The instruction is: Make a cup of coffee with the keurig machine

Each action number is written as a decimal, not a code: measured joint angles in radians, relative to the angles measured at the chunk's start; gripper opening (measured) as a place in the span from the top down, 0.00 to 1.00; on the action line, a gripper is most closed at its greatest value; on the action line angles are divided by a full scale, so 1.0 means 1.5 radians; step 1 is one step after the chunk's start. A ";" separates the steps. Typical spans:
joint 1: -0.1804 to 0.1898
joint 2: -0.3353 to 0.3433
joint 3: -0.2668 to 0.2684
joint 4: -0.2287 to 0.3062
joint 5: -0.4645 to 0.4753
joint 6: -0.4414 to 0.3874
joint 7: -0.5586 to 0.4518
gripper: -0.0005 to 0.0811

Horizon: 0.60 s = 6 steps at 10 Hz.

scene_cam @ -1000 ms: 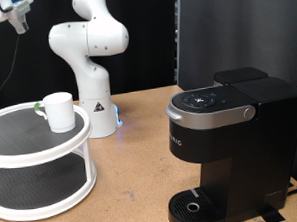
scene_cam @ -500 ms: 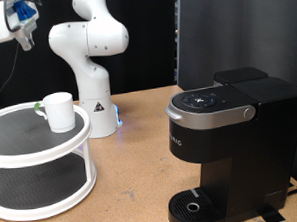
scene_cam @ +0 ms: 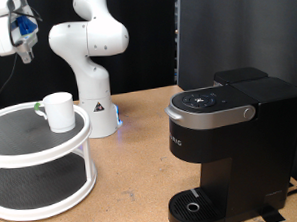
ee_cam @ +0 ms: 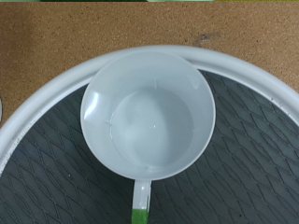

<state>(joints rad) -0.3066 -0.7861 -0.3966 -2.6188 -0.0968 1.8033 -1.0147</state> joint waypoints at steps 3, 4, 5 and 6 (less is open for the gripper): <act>-0.012 -0.008 -0.007 -0.038 -0.012 0.043 -0.002 0.99; -0.014 -0.008 -0.008 -0.049 -0.013 0.057 -0.002 0.99; -0.016 -0.008 -0.009 -0.059 -0.014 0.070 -0.002 0.99; -0.018 -0.007 -0.009 -0.068 -0.018 0.083 -0.002 0.99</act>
<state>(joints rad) -0.3336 -0.7974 -0.4101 -2.7210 -0.1232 1.9280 -1.0171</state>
